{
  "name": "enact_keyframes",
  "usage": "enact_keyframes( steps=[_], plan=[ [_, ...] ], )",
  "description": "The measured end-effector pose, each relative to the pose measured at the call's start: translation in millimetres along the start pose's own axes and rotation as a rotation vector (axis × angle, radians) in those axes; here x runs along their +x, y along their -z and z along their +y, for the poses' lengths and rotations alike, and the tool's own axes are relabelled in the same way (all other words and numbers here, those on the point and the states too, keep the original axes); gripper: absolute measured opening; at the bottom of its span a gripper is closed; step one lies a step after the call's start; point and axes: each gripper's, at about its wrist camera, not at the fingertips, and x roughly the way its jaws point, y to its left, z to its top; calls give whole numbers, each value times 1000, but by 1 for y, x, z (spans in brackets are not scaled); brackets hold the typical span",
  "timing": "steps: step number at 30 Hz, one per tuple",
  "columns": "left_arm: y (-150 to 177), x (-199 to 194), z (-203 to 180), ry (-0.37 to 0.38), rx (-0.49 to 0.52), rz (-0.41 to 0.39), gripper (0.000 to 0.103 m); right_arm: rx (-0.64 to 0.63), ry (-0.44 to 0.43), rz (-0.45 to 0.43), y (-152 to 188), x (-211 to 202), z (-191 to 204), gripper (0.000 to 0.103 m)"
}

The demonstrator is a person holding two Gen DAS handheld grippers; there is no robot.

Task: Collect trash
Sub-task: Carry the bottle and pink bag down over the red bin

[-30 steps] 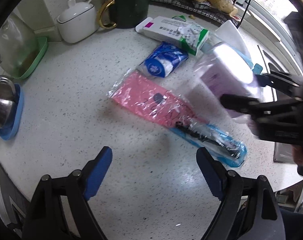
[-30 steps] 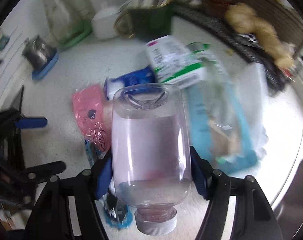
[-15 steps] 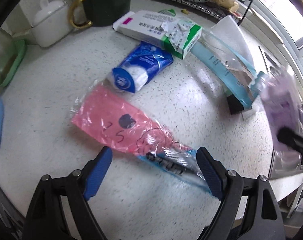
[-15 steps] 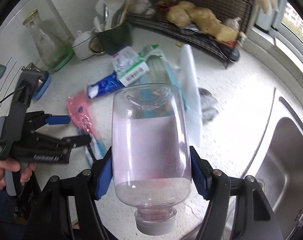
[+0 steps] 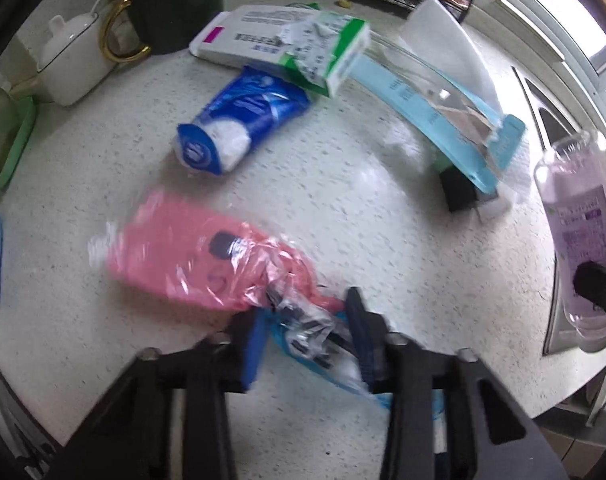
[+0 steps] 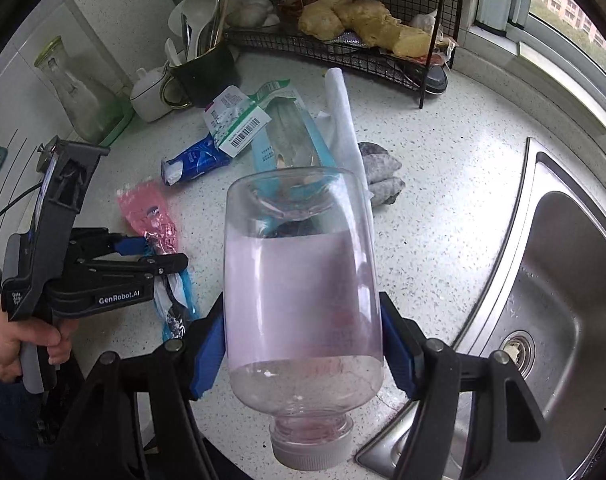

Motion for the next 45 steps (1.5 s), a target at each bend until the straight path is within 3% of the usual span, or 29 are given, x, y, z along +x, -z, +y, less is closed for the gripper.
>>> enact_keyframes(
  steps=[10,23,39,45],
  plan=[
    [32,-25,-21,83,27,-68,13,-10,-12,-18,7,-9,2,66],
    [71,-79,-53,55,74,-160,12,-39,-40,-73,43,-44,12,66],
    [209,-126,-132,3,73,-210,12,-88,-75,-116,167,-104,6,66],
    [262,-127,-167,30,84,-204,12,-84,-98,-95,212,-109,4,66]
  ],
)
